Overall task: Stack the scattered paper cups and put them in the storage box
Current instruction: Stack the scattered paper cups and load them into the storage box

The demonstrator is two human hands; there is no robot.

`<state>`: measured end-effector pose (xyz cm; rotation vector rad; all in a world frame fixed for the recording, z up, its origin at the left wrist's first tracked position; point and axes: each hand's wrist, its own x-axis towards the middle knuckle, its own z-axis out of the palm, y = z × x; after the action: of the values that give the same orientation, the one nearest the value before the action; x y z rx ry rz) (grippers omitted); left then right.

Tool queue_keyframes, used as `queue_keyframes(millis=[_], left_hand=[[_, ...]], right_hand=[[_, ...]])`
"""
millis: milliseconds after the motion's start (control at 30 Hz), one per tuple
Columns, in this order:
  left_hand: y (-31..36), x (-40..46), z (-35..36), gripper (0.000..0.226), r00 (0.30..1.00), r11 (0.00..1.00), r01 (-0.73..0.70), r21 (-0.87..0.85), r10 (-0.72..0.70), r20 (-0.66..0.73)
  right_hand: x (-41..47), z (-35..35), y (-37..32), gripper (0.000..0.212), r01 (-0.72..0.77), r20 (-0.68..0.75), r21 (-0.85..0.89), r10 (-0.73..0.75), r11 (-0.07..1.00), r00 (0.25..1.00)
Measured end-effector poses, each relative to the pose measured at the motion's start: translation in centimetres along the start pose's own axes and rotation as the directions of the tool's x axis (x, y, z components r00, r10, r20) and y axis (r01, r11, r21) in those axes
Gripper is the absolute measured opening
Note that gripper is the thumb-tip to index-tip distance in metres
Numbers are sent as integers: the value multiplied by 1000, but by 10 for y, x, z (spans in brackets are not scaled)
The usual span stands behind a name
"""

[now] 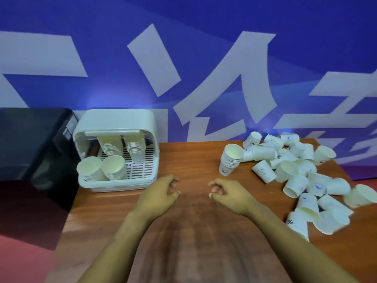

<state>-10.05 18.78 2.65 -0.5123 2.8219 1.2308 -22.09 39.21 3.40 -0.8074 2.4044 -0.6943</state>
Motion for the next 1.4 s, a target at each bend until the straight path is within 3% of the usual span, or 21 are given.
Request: queue_keyframes(millis=[233,567,767,1067,1167,1267,1400], left_hand=[[89,12,101,33,991,997,-48,57,41,127],[124,41,150,36,972,990,-111,88,89,218],[125,50,195,35,944,990,-18,140,-30,328],[181,73,237,28,965,960,49,274,-116,234],[202,66,282,48,940,958,28,284,-122,318],[218,64,319,74,896,940,103,325,-229,381],[234,64,350,89,866,905,194,378,-339,367]], right_hand=[[-56,-54,116,26,-85,-29,-2,85,996,996],[-69,-78,166,25,-153,-93,-7,151,988,984],[-70,-102,204,26,-244,-69,-72,239,967,969],[-44,-169,289,35,-242,-104,-108,231,964,967],[-35,-184,313,43,-192,-113,-191,173,963,978],[-25,-195,335,48,-109,-91,-342,83,933,992],[-8,-195,356,51,13,-20,-523,-27,852,999]])
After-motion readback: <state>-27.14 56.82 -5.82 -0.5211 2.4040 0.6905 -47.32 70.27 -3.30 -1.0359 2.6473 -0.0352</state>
